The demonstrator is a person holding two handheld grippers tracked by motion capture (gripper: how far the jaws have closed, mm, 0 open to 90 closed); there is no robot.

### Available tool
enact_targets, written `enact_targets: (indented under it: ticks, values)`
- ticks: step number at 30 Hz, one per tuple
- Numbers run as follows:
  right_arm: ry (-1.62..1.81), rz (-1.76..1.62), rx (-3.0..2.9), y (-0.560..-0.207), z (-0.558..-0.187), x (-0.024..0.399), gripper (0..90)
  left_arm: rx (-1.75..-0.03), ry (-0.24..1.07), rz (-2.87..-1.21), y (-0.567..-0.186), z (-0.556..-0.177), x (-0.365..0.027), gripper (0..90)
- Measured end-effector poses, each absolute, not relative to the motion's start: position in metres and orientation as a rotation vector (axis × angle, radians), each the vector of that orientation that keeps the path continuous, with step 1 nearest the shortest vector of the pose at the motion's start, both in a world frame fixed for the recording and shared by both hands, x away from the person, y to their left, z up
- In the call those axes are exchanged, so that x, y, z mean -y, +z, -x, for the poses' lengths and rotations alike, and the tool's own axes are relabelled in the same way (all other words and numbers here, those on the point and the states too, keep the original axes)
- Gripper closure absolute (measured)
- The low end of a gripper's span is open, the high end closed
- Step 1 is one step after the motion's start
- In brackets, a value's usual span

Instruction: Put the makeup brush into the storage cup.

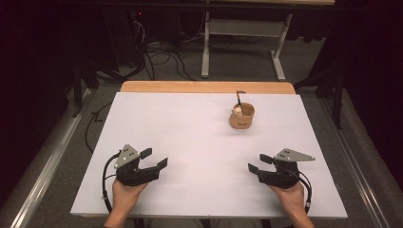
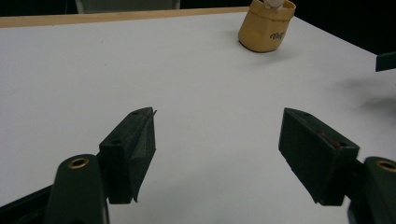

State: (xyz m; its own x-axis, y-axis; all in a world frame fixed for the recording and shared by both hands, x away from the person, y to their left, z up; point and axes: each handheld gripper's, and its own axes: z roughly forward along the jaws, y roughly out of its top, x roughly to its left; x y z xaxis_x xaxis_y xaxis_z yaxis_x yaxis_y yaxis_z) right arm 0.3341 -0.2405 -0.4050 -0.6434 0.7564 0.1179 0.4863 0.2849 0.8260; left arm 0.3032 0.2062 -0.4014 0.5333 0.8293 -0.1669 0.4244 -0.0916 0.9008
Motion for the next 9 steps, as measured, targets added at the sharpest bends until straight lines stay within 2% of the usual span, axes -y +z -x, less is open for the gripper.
enact_targets:
  ticks: [9]
  values:
    - [1.3, -1.129, -2.249, -0.4042, -0.3344, 0.2418, 38.0, -1.06, 0.477, -1.715, -0.4015, -0.3035, -0.2062, 27.6]
